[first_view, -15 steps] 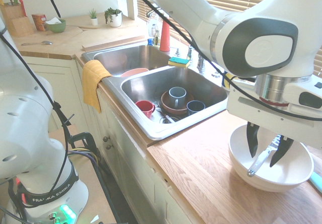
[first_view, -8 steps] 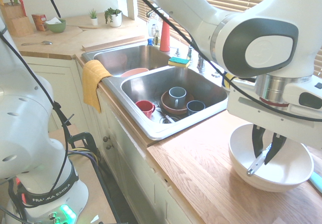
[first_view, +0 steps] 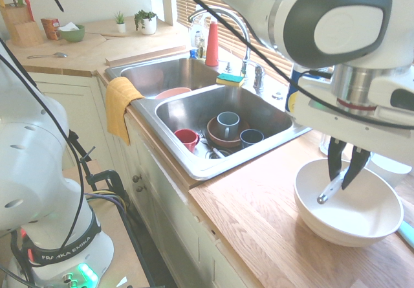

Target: Put the knife into the sink

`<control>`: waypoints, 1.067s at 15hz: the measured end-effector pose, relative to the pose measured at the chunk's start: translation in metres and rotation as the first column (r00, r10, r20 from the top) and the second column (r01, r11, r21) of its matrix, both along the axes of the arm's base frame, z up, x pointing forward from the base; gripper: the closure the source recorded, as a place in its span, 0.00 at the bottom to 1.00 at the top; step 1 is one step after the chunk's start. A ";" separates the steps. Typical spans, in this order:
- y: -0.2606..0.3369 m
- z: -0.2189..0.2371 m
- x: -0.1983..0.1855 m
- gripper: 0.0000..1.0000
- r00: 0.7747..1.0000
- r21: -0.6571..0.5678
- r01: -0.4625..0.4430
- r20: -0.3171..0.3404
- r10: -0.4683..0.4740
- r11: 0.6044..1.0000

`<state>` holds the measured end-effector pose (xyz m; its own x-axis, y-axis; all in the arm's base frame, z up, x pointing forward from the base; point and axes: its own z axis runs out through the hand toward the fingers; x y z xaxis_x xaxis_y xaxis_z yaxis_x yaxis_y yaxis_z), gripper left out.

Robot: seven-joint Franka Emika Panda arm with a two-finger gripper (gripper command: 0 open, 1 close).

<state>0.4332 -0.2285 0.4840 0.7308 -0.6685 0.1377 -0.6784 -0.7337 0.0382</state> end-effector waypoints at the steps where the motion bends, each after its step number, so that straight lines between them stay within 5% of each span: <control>1: 0.037 0.013 0.006 1.00 0.999 0.022 0.036 0.005 -0.036 0.999; 5: 0.177 0.006 0.035 1.00 0.992 0.023 0.126 0.021 -0.126 0.992; 16: 0.365 -0.145 0.049 1.00 0.999 0.050 0.038 0.003 -0.039 0.998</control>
<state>0.4820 0.1368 0.3393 0.7039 -0.7023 0.1062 -0.7062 -0.7080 -0.0011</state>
